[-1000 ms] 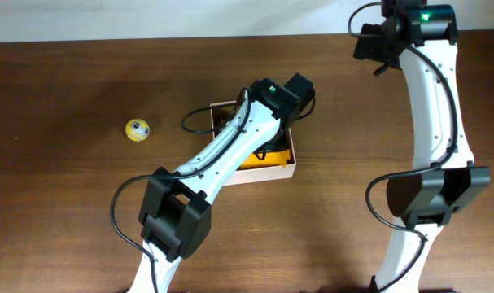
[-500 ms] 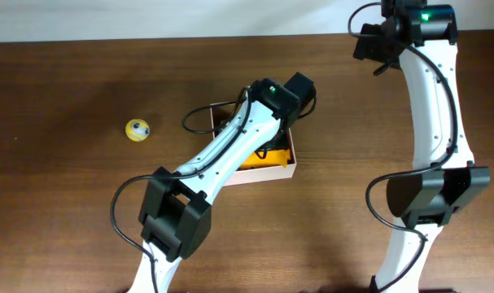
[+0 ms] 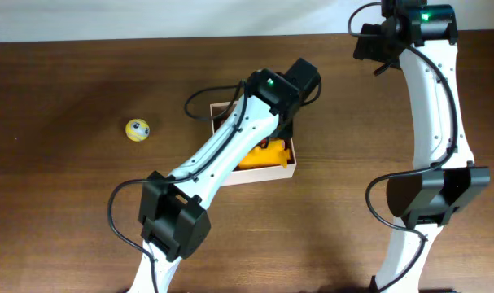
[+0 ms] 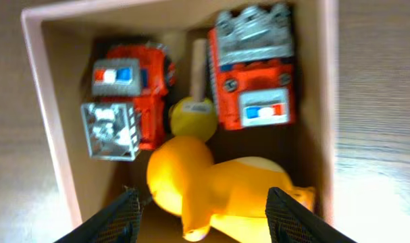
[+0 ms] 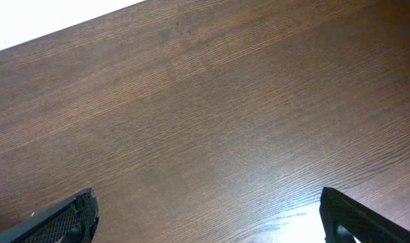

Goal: Pack container
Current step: 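Lower the orange toy into the box's front and release it, then lift the left gripper out and move it to the yellow ball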

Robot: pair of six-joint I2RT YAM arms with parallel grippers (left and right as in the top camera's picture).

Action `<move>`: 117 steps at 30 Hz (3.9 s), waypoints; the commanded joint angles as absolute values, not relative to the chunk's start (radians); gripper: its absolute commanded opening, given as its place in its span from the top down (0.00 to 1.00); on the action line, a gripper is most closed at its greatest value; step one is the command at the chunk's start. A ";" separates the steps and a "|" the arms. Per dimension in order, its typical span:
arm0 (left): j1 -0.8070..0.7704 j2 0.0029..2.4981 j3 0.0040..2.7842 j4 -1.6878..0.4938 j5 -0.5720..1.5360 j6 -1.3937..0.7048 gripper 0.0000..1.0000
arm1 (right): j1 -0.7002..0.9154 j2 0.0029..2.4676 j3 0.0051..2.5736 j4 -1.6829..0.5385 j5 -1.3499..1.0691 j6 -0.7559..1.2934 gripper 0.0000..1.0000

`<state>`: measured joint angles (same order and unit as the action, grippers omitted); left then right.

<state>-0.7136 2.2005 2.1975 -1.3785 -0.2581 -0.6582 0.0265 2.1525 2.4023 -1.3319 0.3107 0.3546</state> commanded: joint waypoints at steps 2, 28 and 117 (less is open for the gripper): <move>-0.727 2.212 2.221 -1.377 -0.176 -0.570 0.38 | 0.019 2.149 2.398 -1.331 0.323 0.348 0.01; -0.751 2.213 2.086 -1.365 -0.084 -0.570 0.70 | 0.019 2.149 2.398 -1.331 0.323 0.348 0.01; -0.308 2.294 2.516 -1.609 -0.285 -0.469 0.25 | 0.019 2.149 2.398 -1.331 0.323 0.348 0.01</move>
